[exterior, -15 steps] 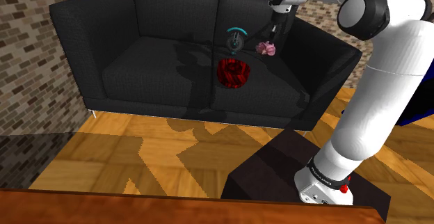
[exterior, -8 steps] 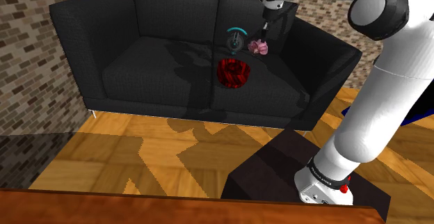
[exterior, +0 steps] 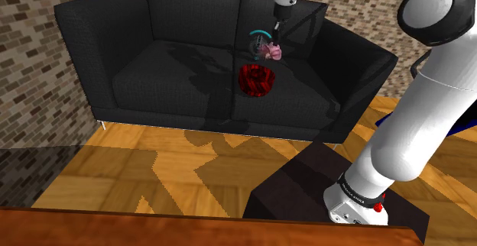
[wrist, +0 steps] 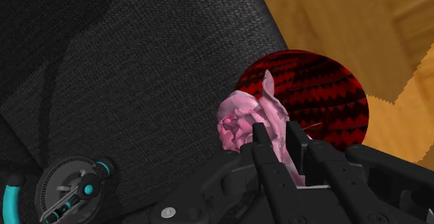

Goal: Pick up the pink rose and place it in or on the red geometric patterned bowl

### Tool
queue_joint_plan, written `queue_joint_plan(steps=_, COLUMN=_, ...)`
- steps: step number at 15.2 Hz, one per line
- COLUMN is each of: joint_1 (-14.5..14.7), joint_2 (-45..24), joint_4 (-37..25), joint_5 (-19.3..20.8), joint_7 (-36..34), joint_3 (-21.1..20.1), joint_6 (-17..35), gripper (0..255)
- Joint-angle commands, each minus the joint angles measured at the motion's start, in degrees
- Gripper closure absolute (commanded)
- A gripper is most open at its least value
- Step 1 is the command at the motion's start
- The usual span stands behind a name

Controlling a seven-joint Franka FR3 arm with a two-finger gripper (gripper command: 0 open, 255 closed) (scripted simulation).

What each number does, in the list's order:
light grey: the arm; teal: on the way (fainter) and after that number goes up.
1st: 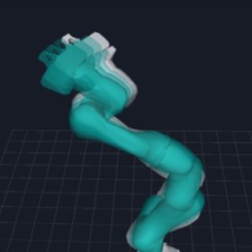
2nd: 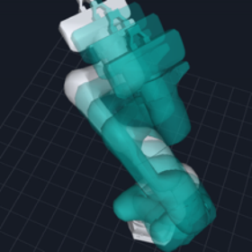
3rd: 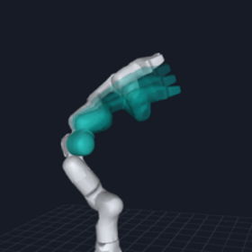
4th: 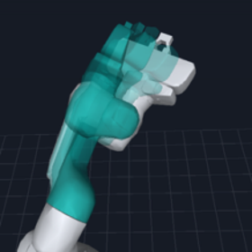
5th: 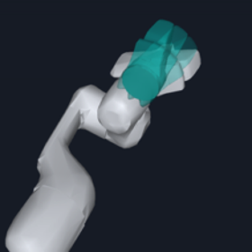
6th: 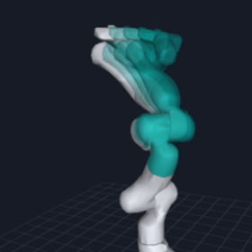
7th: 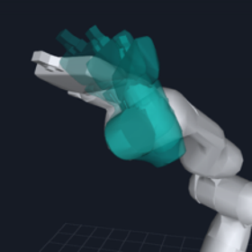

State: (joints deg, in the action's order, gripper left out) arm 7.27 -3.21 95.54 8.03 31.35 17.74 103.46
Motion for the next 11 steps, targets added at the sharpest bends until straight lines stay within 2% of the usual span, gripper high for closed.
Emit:
queue_joint_plan(steps=1, joint_1=1.48, joint_2=0.01, joint_4=-0.85, joint_5=0.28, joint_7=-2.76, joint_3=-1.28, joint_6=-1.22, gripper=255)
queue_joint_plan(steps=11, joint_1=1.97, joint_2=0.19, joint_4=6.04, joint_5=0.71, joint_7=-4.76, joint_3=-1.73, joint_6=5.27, gripper=255)
